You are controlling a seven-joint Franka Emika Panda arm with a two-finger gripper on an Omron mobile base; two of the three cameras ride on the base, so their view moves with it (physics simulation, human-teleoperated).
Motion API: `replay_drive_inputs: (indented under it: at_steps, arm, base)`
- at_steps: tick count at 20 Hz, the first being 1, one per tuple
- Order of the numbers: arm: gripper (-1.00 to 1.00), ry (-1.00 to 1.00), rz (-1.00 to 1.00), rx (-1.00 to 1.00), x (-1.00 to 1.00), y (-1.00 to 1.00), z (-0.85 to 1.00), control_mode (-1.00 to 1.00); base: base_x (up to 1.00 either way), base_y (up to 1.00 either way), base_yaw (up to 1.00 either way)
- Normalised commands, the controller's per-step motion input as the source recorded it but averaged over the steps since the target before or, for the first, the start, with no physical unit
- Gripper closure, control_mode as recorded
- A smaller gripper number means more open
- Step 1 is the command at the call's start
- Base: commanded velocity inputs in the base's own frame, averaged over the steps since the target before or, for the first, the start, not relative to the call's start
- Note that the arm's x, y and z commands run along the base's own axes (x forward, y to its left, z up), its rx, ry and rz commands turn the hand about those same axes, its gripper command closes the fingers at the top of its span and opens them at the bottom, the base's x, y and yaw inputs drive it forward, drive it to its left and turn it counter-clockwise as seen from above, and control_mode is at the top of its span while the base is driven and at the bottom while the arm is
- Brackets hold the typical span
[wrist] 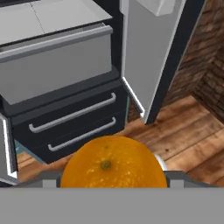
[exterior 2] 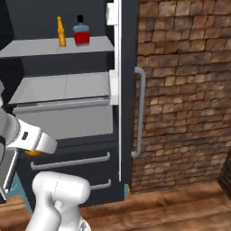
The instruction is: Place the beer and liquor on the top shelf of the fridge to keep them out of children's reach, and place the orange on lower shelves for easy access.
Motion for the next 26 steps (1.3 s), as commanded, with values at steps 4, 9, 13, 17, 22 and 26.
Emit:
replay_drive_inputs:
  at_steps: [4, 9, 13, 17, 22, 26]
  arm:
    - [1.0, 0.0, 0.0, 0.0, 0.0, 0.0, 0.0, 1.0]
    - [1.0, 0.0, 0.0, 0.0, 0.0, 0.0, 0.0, 1.0]
    - [1.0, 0.0, 0.0, 0.0, 0.0, 0.0, 0.0, 1.0]
    - [1.0, 0.0, 0.0, 0.0, 0.0, 0.0, 0.0, 1.0]
    - [1.0, 0.0, 0.04, 0.01, 0.13, 0.0, -0.01, -1.0]
    - [1.0, -0.02, 0.11, 0.03, 0.64, 0.0, -0.11, -1.0]
  base:
    - [0.65, -0.25, 0.44]
    - [0.69, 0.01, 0.37]
    - [0.77, 0.03, 0.31]
    - [0.75, 0.0, 0.25]
    - [0.56, 0.0, 0.18]
    - [0.0, 0.0, 0.0]
